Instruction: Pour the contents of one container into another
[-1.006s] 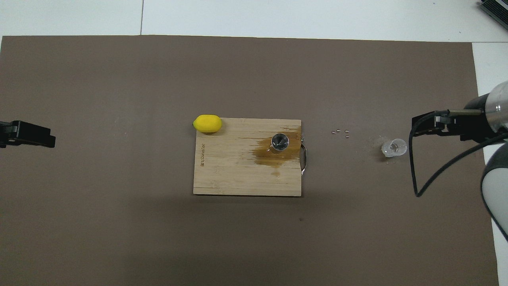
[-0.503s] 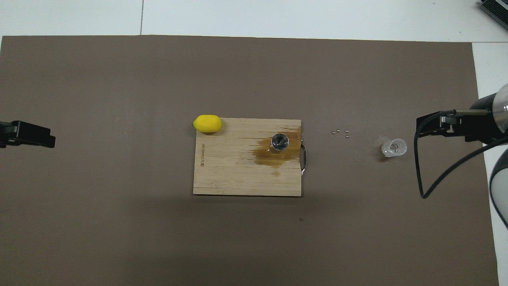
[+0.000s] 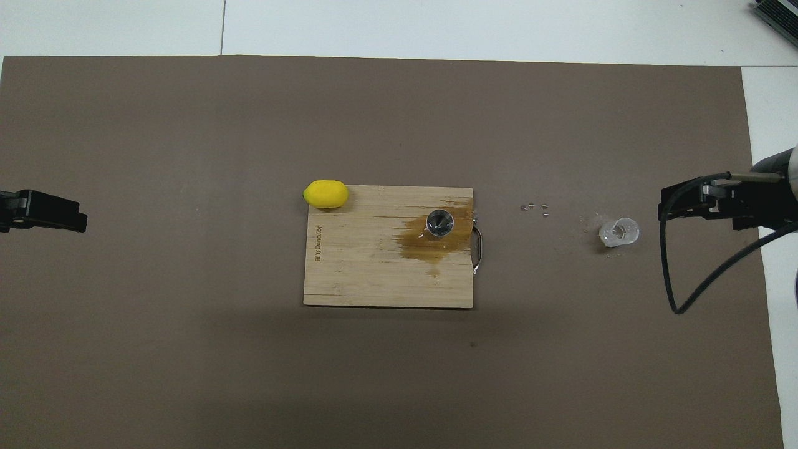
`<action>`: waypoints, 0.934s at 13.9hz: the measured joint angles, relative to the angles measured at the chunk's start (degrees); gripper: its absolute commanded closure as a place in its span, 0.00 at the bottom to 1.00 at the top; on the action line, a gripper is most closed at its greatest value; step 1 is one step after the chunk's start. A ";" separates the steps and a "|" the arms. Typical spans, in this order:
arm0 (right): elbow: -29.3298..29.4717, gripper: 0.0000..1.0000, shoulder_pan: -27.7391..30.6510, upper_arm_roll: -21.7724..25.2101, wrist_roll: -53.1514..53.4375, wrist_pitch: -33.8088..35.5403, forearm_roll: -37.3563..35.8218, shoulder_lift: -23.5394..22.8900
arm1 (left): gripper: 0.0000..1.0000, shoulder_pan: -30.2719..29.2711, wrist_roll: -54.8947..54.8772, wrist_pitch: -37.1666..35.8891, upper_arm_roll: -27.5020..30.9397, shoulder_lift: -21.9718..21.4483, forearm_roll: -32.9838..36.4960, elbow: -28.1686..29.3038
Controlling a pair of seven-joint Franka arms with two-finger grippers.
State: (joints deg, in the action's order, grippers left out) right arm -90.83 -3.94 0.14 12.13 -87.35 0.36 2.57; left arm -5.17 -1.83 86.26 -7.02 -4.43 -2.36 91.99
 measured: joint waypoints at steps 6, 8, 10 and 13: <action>-0.10 0.01 -0.92 1.38 -0.03 0.01 0.17 -0.05 | 0.00 0.00 0.00 0.00 0.00 0.00 0.00 0.00; -0.21 0.01 -0.97 1.40 -0.03 0.01 0.15 -0.11 | 0.00 0.00 0.00 0.00 0.00 0.00 0.00 0.00; -0.29 0.01 -1.00 1.28 -0.03 0.01 0.09 -0.12 | 0.00 0.00 0.00 0.00 0.00 0.00 0.00 0.00; -0.65 0.01 -1.00 1.27 -0.33 0.01 -0.33 -0.12 | 0.00 0.00 0.00 0.00 0.00 0.00 0.00 0.00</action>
State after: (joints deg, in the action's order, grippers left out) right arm -91.49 -4.95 1.42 11.80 -87.34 0.03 2.45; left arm -5.17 -1.83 86.26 -7.02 -4.43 -2.36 91.99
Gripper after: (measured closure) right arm 0.004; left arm 0.000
